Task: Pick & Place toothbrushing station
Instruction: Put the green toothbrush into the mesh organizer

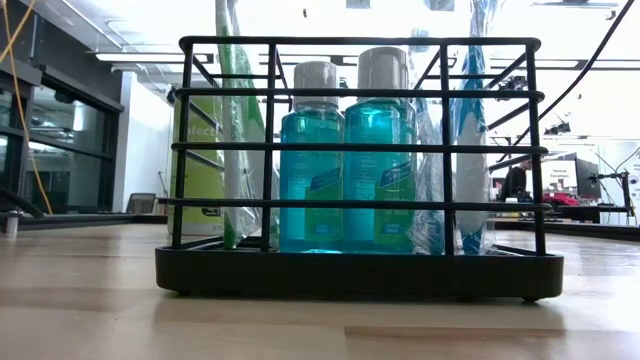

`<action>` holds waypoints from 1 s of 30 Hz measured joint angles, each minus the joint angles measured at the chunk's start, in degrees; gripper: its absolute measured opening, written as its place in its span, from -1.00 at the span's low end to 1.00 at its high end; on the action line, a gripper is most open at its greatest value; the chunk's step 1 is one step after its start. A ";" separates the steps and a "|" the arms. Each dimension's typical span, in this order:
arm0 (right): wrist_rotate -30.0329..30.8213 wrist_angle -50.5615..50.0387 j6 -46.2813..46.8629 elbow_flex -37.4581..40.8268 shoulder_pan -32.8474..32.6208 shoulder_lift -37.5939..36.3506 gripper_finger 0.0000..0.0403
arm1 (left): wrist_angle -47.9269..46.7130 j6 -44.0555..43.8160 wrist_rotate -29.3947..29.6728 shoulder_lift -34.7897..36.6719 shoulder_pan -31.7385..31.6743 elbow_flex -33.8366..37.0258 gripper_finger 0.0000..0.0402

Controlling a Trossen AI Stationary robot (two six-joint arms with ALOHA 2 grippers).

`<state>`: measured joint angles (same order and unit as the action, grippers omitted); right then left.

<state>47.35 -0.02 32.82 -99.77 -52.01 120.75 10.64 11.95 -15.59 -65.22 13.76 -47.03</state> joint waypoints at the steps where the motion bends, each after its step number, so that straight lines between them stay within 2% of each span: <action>1: 0.00 -0.72 0.80 -0.02 0.00 0.00 -0.48 | 0.00 -1.89 3.57 0.73 -0.02 0.00 -0.32; 6: 0.56 -4.85 3.56 -0.02 0.00 0.00 -0.48 | -1.06 -10.22 19.00 4.10 -0.04 0.00 -0.32; 11: 2.37 -5.20 0.10 -0.02 1.41 0.00 -0.48 | -3.14 -14.91 26.55 7.16 -0.04 -0.02 -0.32; 14: 2.47 -5.02 -3.73 -0.02 2.94 -0.33 -0.48 | -3.22 -16.32 27.10 8.42 -0.04 -0.02 -0.32; 22: -2.57 -5.32 -6.13 -0.02 7.71 -2.74 -0.48 | -6.75 -16.40 27.12 9.56 0.80 -0.07 -0.32; 30: -3.21 -7.24 -9.75 -0.02 14.28 -8.69 -0.48 | -9.70 -17.34 27.02 9.43 2.53 -0.07 -0.32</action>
<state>44.14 -7.26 23.07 -99.79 -37.73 112.06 0.94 -5.39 11.43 -55.79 16.29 -47.09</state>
